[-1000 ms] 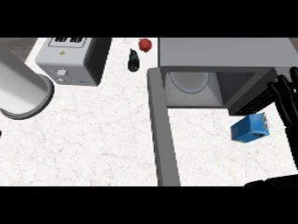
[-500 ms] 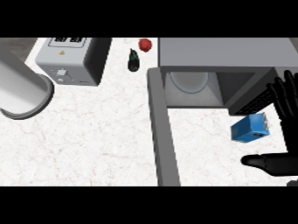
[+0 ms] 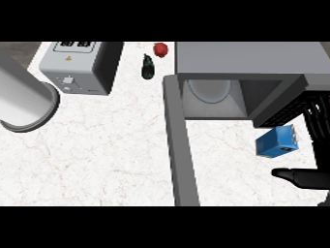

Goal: Pick up the milk, place it into the microwave and close the microwave

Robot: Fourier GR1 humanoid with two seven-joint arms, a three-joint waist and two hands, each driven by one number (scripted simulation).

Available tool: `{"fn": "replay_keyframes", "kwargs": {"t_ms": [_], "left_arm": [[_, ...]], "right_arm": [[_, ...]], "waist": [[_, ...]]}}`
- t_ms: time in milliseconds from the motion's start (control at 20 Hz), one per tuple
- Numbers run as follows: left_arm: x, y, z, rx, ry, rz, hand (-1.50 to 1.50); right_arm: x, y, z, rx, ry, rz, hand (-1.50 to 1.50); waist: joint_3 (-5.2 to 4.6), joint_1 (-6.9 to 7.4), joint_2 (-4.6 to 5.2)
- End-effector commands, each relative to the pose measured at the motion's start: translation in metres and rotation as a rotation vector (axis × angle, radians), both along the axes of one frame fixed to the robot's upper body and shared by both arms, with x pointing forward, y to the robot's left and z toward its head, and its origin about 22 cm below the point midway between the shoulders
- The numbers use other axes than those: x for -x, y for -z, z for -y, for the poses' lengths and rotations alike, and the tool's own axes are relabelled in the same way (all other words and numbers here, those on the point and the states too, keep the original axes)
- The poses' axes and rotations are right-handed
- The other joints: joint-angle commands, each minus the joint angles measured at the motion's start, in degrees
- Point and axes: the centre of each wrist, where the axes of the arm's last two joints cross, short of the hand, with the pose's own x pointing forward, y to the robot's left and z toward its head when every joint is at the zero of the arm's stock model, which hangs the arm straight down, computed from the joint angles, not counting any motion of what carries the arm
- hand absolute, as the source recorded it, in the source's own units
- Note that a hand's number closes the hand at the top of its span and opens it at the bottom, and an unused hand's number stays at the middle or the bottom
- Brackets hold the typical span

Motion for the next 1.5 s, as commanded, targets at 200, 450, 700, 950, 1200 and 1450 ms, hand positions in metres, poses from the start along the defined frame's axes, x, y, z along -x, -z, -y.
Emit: {"fn": "replay_keyframes", "kwargs": {"t_ms": [200, 450, 700, 950, 1200, 1450], "left_arm": [[0.001, -0.002, -0.016, -0.008, -0.010, -0.001, -1.50], [0.008, -0.011, -0.008, 0.013, 0.008, -0.007, -1.50], [0.006, 0.008, 0.002, -0.001, 0.027, -0.007, -1.50], [0.019, 0.002, -0.008, 0.008, 0.014, 0.013, -1.50], [0.019, 0.001, -0.007, 0.003, 0.006, -0.006, -1.50], [0.008, 0.004, 0.005, 0.019, 0.015, -0.003, -1.50]], "right_arm": [[0.010, 0.036, 0.018, 0.030, 0.013, -0.036, -1.50], [0.010, 0.044, 0.035, 0.030, 0.027, -0.050, -1.50], [-0.013, 0.073, 0.049, 0.060, -0.029, -0.014, -1.50], [-0.022, 0.093, 0.033, 0.064, -0.013, -0.003, -1.50], [-0.024, 0.118, 0.036, 0.108, -0.007, -0.033, -1.50], [-0.035, 0.110, 0.048, 0.175, 0.130, -0.065, -1.50]], "waist": [[-0.01, -0.18, -0.01], [-0.01, -0.19, -0.02], [0.01, 0.13, 0.03], [0.00, 0.28, 0.00], [0.05, 0.62, 0.15], [0.06, 0.77, 0.30]]}}
